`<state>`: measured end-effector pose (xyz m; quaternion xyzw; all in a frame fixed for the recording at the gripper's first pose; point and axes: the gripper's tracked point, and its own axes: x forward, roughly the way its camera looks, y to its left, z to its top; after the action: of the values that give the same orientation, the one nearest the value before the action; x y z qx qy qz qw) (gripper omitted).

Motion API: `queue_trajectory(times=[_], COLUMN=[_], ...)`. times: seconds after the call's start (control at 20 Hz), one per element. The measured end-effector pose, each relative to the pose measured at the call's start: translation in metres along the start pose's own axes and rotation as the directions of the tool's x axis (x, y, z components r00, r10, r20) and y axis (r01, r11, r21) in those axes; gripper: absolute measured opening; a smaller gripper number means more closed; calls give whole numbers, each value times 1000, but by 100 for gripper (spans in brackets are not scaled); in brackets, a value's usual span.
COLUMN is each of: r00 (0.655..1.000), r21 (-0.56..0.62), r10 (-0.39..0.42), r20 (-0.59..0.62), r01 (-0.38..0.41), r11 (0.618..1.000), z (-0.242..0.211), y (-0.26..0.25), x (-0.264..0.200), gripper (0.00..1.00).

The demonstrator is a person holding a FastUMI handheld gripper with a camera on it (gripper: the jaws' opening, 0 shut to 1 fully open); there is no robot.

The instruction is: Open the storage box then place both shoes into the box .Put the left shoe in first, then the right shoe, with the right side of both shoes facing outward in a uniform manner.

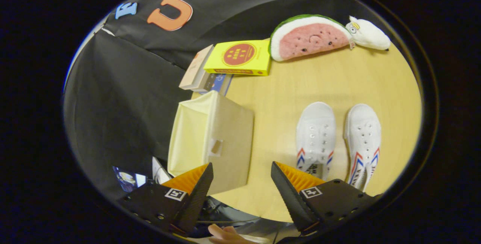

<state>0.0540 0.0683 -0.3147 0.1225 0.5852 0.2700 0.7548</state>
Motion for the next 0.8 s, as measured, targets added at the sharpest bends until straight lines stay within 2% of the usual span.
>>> queue_trajectory(times=[0.25, 0.35, 0.45, 0.6, 0.7, 0.8], r00=[975, 959, 924, 885, 881, 888], r21=[-81, -93, -93, -146, -168, -151], r10=[-209, -258, -353, -448, -464, -446], r20=[-72, -114, -146, -127, -93, -114], r01=[203, 249, 343, 430, 445, 429], r11=[976, 964, 935, 891, 879, 891], z=[-17, -27, -34, -31, -23, -25], y=[-76, -97, -121, -150, -155, -152], x=[6, 15, 27, 42, 48, 54], gripper=[94, 95, 89, 76, 67, 61])
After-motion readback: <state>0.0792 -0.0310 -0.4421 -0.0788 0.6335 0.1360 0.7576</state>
